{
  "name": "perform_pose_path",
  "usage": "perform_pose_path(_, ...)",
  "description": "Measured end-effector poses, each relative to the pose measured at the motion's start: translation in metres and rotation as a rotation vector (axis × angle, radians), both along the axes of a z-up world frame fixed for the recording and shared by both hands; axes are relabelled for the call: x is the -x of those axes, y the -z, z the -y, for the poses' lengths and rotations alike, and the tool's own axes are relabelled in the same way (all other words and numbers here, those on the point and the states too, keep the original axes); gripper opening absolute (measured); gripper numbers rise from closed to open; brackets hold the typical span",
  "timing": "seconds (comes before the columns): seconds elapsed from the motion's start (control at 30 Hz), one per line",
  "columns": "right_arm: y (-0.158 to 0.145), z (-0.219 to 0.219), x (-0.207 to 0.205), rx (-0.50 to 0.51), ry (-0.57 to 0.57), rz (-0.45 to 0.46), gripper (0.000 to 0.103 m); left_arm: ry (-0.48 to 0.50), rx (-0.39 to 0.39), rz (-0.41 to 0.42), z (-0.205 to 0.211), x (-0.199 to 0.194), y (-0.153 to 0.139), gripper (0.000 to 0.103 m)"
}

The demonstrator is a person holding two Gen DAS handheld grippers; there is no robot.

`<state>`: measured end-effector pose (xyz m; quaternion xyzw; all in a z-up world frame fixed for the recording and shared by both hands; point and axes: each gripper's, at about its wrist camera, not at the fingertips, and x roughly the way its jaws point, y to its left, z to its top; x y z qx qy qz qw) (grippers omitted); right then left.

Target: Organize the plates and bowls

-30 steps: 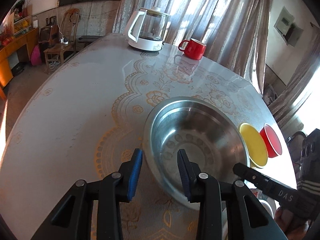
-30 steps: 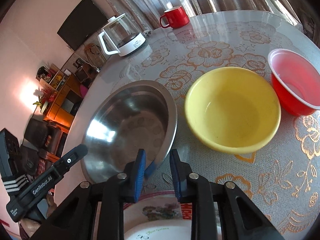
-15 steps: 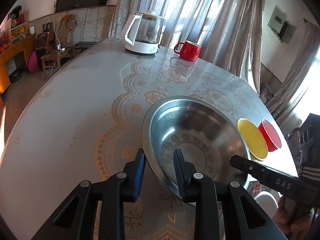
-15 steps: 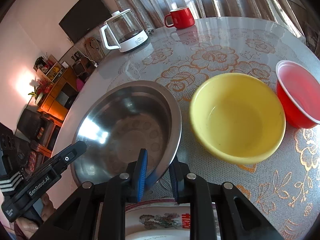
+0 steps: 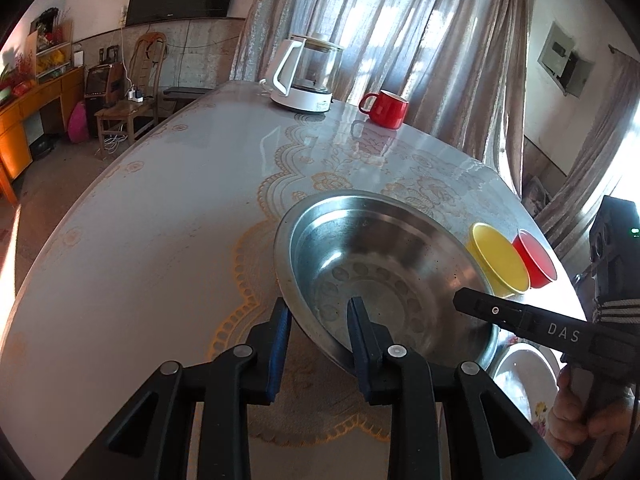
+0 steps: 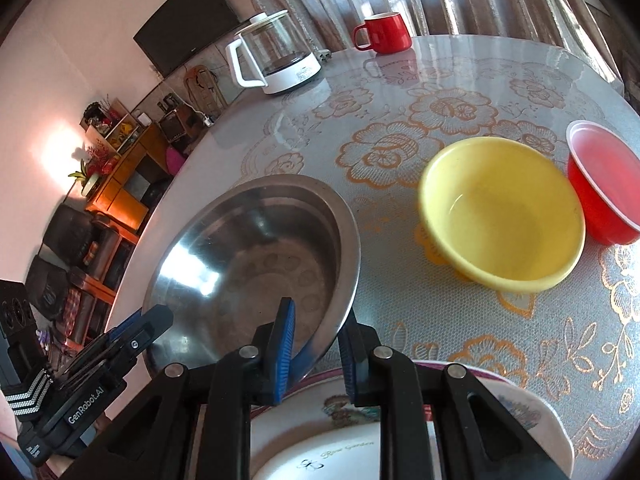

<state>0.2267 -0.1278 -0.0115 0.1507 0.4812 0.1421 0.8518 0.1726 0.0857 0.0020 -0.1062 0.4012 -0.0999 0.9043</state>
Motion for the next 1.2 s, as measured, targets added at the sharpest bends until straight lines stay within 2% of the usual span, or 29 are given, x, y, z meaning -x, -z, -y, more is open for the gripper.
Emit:
perform_pose_path(0.33,0.0,-0.038,0.01,0.062,-0.121,0.012,0.021,-0.07,0.006,0.002,-0.031,0.043,0.002,0.029)
perform_pose_path(0.6,0.0,-0.063,0.04,0.106,-0.225,0.035,0.021,-0.141,-0.013,0.005,-0.045,0.095,0.001,0.03)
perform_pose_path(0.9,-0.001,-0.084,0.079,0.159,-0.318,0.065,0.023,-0.196,-0.07,-0.011,-0.052,0.139,0.004,0.03)
perform_pose_path(1.2,0.0,-0.096,0.109,0.173,-0.353,0.082,0.029,-0.249,-0.176,0.039,-0.046,0.157,0.0,0.035)
